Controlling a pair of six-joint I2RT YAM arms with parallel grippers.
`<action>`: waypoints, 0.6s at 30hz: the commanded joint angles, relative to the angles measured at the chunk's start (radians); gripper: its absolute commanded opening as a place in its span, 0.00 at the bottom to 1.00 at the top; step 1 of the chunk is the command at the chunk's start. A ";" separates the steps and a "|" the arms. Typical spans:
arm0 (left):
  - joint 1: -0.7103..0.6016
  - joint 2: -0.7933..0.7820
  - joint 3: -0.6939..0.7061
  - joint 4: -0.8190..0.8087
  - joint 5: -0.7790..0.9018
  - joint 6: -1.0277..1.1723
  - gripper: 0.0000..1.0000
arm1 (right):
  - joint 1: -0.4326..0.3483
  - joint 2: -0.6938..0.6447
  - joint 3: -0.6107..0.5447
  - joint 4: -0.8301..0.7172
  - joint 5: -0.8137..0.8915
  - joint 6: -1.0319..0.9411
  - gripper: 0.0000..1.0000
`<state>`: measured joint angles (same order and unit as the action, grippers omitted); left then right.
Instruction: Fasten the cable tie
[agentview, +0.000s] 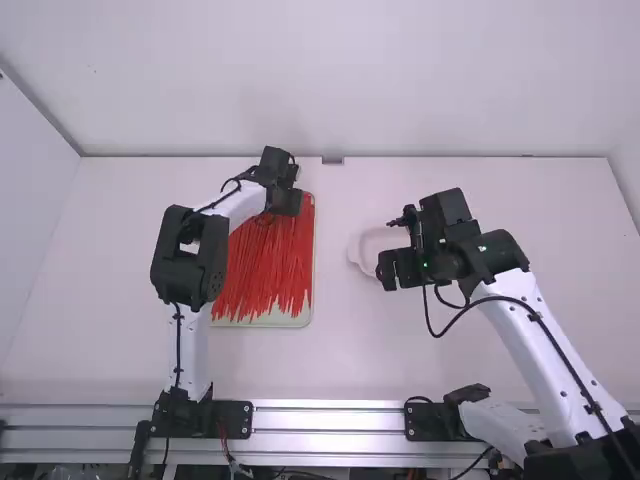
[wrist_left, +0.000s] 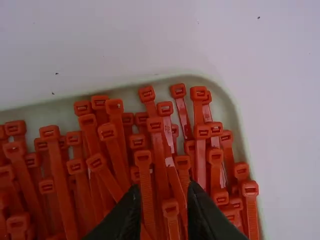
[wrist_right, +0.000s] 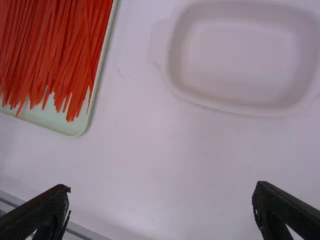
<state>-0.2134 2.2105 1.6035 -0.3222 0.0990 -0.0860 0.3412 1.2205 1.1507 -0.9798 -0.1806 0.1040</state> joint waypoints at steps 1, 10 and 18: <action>-0.006 0.015 0.005 -0.005 -0.003 -0.008 0.23 | -0.002 -0.018 0.026 0.000 -0.005 0.000 0.98; -0.015 0.015 0.005 0.005 0.022 -0.014 0.23 | -0.008 -0.018 0.026 -0.001 -0.002 0.000 0.98; -0.015 0.015 0.005 0.007 -0.011 -0.014 0.22 | -0.030 -0.018 0.026 0.000 -0.006 0.000 0.98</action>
<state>-0.2207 2.2105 1.6035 -0.3096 0.0986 -0.0906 0.3130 1.2205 1.1507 -0.9794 -0.1806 0.1032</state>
